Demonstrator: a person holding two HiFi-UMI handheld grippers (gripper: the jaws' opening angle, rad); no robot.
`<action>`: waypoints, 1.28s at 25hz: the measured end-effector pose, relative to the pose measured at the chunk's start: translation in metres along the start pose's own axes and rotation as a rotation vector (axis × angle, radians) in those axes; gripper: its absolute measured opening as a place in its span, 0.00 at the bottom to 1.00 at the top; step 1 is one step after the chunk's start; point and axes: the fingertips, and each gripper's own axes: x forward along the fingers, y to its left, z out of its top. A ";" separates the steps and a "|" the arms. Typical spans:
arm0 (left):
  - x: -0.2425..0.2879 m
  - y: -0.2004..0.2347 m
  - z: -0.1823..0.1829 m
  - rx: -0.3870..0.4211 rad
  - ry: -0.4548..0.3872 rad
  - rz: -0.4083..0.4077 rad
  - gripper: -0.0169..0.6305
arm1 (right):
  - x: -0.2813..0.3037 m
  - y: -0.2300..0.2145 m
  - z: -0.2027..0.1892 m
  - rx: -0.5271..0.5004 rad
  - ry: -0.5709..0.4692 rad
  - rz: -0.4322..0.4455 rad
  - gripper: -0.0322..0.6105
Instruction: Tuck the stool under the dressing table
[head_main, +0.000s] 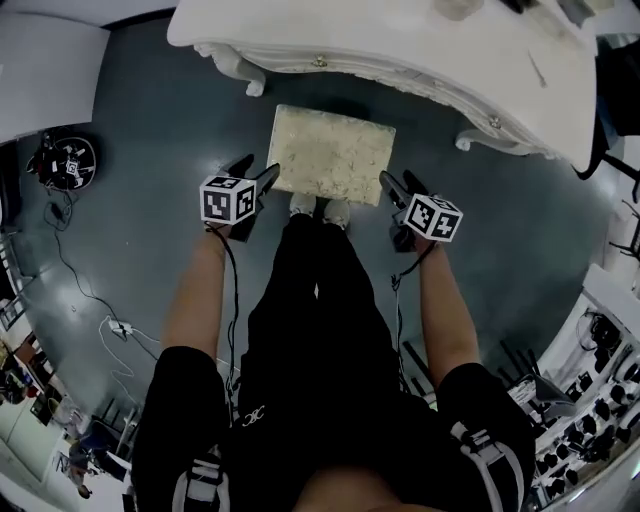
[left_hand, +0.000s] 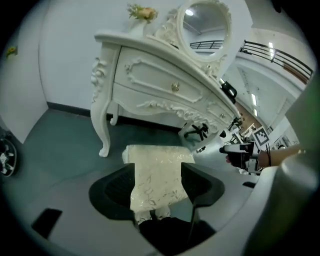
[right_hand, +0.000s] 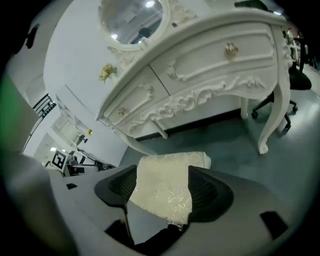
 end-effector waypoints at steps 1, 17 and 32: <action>0.016 0.009 -0.011 -0.003 0.021 0.002 0.46 | 0.014 -0.014 -0.011 0.018 0.024 -0.004 0.59; 0.186 0.106 -0.078 -0.109 0.095 -0.120 0.50 | 0.150 -0.139 -0.106 0.214 0.152 0.011 0.76; 0.200 0.108 -0.093 -0.380 0.052 -0.323 0.51 | 0.161 -0.134 -0.113 0.377 0.103 0.186 0.67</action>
